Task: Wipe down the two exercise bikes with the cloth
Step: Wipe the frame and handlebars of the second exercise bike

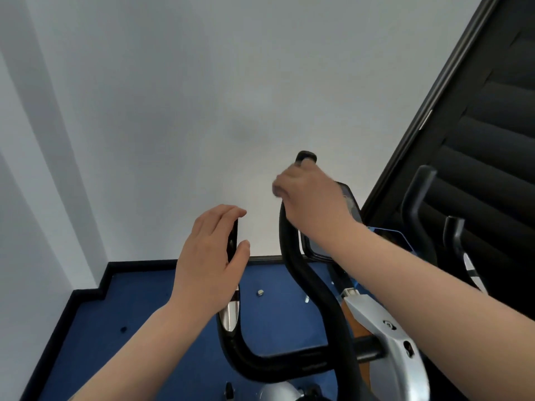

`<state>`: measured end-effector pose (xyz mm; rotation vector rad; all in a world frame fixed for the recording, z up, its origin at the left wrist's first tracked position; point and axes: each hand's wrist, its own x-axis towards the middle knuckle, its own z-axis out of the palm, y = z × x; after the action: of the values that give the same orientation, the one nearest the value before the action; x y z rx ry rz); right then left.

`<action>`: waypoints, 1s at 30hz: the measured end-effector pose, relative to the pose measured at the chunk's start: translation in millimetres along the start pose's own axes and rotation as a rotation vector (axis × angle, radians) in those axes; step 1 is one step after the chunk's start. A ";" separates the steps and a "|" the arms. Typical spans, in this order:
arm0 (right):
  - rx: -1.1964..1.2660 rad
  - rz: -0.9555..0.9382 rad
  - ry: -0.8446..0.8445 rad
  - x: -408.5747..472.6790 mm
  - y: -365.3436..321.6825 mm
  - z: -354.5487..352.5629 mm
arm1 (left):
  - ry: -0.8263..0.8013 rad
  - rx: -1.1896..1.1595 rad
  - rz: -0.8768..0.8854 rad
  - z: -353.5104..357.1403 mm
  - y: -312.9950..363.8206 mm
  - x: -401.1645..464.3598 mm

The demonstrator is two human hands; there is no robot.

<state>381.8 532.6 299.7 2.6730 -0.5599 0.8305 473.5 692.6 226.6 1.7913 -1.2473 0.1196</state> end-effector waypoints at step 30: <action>1.028 0.314 -0.488 -176.0 12.7 -52.2 | -0.266 -0.262 -0.192 17.3 87.5 -124.9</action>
<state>217.8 589.9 239.3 3.8634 -0.8453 0.6223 338.0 761.1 203.8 1.7225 -1.2020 -0.3858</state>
